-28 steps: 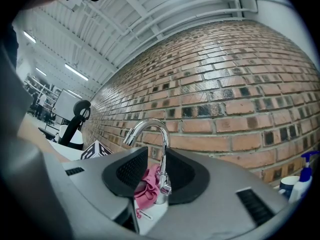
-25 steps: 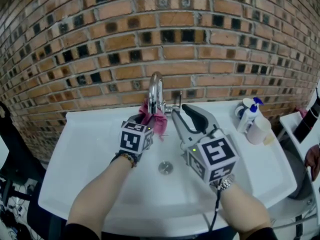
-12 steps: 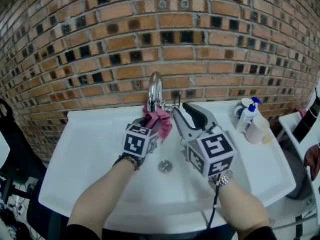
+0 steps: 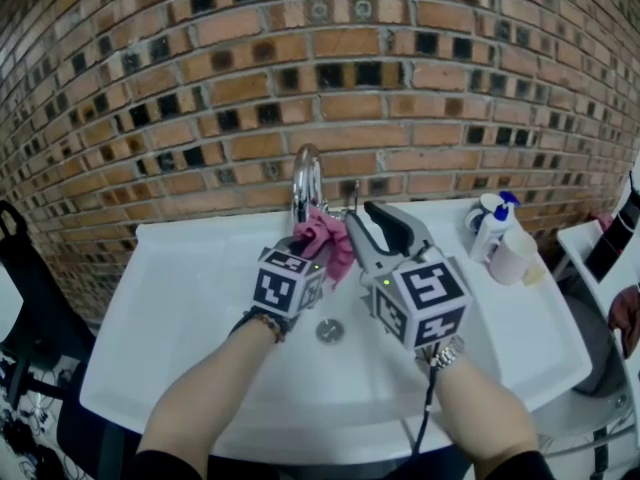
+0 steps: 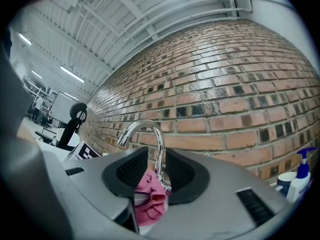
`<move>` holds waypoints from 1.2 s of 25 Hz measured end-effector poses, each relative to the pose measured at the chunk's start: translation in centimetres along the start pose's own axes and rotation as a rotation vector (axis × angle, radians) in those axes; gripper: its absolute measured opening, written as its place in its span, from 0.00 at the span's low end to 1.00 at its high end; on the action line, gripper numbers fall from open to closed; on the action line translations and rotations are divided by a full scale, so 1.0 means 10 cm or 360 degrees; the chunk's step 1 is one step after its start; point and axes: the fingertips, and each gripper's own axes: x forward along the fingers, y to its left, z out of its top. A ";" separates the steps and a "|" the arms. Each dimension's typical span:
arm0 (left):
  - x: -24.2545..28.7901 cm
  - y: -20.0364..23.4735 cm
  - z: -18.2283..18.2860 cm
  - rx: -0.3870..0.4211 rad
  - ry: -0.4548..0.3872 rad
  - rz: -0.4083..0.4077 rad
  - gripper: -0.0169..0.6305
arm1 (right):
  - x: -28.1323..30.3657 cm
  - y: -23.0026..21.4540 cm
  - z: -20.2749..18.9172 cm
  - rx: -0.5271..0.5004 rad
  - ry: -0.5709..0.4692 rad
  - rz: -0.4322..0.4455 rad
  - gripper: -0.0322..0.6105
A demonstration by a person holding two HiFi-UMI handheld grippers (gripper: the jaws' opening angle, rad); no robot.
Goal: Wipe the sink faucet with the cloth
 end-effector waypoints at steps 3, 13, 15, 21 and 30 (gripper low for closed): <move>-0.02 -0.03 0.02 -0.0005 -0.0018 -0.0021 0.12 | 0.00 -0.02 0.00 0.0015 -0.0001 -0.0010 0.25; -0.34 -0.26 0.16 0.0049 -0.0101 -0.0100 0.12 | -0.12 -0.01 0.06 0.0052 -0.0014 -0.0027 0.25; -0.46 -0.31 0.17 0.0056 -0.0117 -0.0107 0.12 | -0.17 0.03 0.06 0.0030 0.0022 -0.0027 0.25; -0.85 -0.45 0.20 0.0065 -0.0171 -0.0103 0.13 | -0.50 0.21 0.12 -0.0035 0.0077 -0.0026 0.24; -1.56 -0.79 0.37 0.0113 -0.0265 -0.0131 0.12 | -1.01 0.55 0.36 -0.0072 0.0060 -0.0001 0.24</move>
